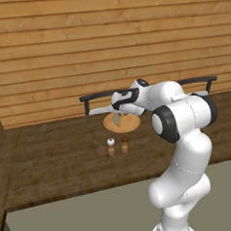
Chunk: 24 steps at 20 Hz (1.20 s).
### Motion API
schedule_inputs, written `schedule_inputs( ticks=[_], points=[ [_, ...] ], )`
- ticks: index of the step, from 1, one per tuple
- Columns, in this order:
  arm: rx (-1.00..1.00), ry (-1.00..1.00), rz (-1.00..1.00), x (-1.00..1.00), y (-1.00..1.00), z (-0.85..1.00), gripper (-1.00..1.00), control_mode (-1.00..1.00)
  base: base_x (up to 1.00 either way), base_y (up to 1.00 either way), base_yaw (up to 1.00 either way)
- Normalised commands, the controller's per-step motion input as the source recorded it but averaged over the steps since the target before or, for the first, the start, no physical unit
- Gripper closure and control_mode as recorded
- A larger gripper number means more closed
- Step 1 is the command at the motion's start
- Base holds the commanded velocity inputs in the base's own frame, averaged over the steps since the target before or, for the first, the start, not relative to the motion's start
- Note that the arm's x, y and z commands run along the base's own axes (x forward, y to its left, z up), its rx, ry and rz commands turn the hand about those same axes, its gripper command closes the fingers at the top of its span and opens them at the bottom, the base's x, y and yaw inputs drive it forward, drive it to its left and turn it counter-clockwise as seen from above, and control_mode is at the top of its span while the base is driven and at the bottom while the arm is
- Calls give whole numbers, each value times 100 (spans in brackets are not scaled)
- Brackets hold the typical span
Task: Start the toaster. Once the lever pops up, take the bread to the plate on the dining counter.
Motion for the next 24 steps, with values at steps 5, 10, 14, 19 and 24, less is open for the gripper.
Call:
schedule_inputs(
  ticks=[5, 10, 14, 19, 24],
  points=[
    [0, 0, 0, 34, 0, -2, 100, -100, 0, 0, 0],
    [0, 0, 0, 35, 1, -10, 100, -100, 0, 0, 0],
    [0, 0, 0, 16, 0, -26, 100, -100, 0, 0, 0],
    [0, 0, 0, 1, 0, -25, 100, -100, 0, 0, 0],
    [0, 0, 0, 0, 0, -15, 100, -100, 0, 0, 0]
  ],
)
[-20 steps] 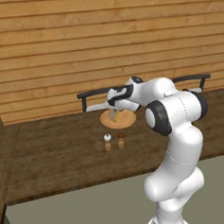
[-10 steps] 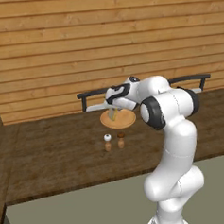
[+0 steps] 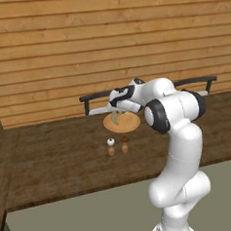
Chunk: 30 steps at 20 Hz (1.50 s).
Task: Start the toaster. Once the lever pops up, take the bread to the plate on the dining counter.
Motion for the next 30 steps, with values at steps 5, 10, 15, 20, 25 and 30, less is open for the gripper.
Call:
schedule_inputs(
  ticks=[5, 10, 15, 20, 25, 30],
  points=[
    [0, 0, 0, 0, 0, 0, 100, -100, 0, 0, 0],
    [0, 0, 0, 0, 0, 0, 100, -100, 0, 0, 0],
    [0, 0, 0, 0, 0, 0, -100, -100, 0, 0, 0],
    [0, 0, 0, 0, 0, 0, -100, -100, 0, 0, 0],
    [0, -1, 0, -2, 0, 2, -100, -100, 0, 0, 0],
    [0, -5, -3, -29, -4, 44, -100, -100, 0, 0, 0]
  ],
)
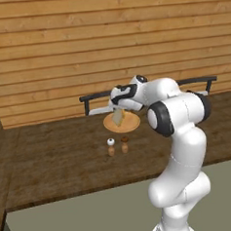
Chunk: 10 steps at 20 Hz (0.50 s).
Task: Start the toaster. Once the lever pops up, take the bread to the plate on the dining counter.
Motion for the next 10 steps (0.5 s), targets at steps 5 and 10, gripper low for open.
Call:
schedule_inputs(
  ticks=[5, 10],
  points=[
    [-1, -3, -8, -16, -5, 41, -100, -100, 0, 0, 0],
    [-3, -3, -10, -15, -6, 39, -100, -100, 0, 0, 0]
  ],
)
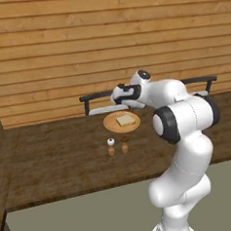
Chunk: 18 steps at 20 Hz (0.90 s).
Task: Start the toaster. Once the lever pops up, take the bread to the plate on the dining counter.
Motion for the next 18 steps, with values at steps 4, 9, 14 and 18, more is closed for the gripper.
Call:
schedule_inputs(
  ticks=[4, 9, 14, 18],
  points=[
    [-8, 0, -14, -53, 0, 53, -100, -100, 0, 0, 0],
    [-9, 0, -14, -94, 0, 43, -100, -100, 0, 0, 0],
    [-6, 0, -5, -100, 0, 43, -100, -100, 0, 0, 0],
    [-6, 0, 0, -100, -6, 69, -100, -100, 0, 0, 0]
  ],
)
